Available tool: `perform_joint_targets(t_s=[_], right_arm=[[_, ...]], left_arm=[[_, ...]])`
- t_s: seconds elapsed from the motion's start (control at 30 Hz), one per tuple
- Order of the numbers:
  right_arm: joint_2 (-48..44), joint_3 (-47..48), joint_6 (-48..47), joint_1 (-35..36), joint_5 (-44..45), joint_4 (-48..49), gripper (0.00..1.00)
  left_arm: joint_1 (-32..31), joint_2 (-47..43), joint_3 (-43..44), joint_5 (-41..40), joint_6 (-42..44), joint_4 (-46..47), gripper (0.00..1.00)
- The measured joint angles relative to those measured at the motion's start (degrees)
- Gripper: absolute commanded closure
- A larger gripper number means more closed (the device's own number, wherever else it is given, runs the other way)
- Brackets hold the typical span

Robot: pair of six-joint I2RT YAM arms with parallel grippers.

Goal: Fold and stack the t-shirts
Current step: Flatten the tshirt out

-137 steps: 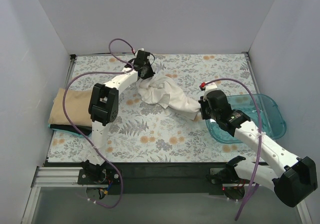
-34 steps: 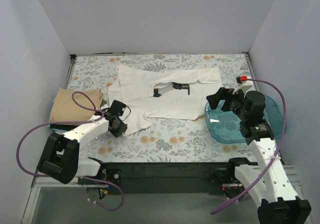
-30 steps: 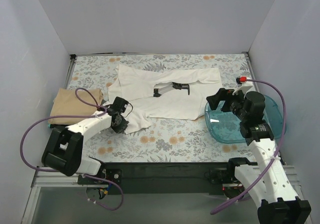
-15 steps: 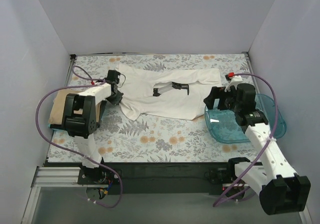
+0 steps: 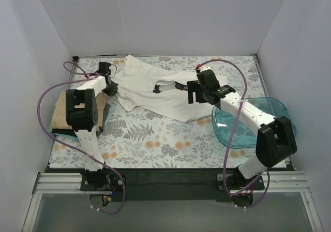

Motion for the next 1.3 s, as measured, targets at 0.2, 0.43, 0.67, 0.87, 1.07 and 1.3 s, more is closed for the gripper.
perform_joint_targets(t_s=[0.2, 0.43, 0.67, 0.87, 1.07, 1.3], right_arm=[[13.2, 7.5, 6.2, 4.0, 10.3, -5.7, 0.13], [22.9, 11.8, 11.5, 5.4, 18.9, -12.1, 0.18], [28.2, 16.2, 12.5, 5.2, 24.4, -15.4, 0.28], [30.4, 17.9, 13.1, 5.2, 26.8, -17.1, 0.44], [30.0, 16.8, 15.0, 5.2, 24.9, -19.1, 0.53], [22.0, 9.6, 18.1, 7.5, 21.7, -19.7, 0.57]], left_arm=[[0.5, -6.0, -9.0, 1.4, 0.3, 2.4, 1.00], [0.5, -9.7, -14.3, 2.0, 1.1, 3.4, 1.00], [0.5, -10.3, -15.7, 2.9, 2.0, 5.4, 1.00], [0.5, -10.3, -15.8, 3.2, 2.5, 5.7, 1.00], [0.5, -10.6, -16.5, 3.6, 2.7, 6.6, 1.00], [0.5, -10.7, -16.6, 4.0, 2.8, 7.0, 1.00]])
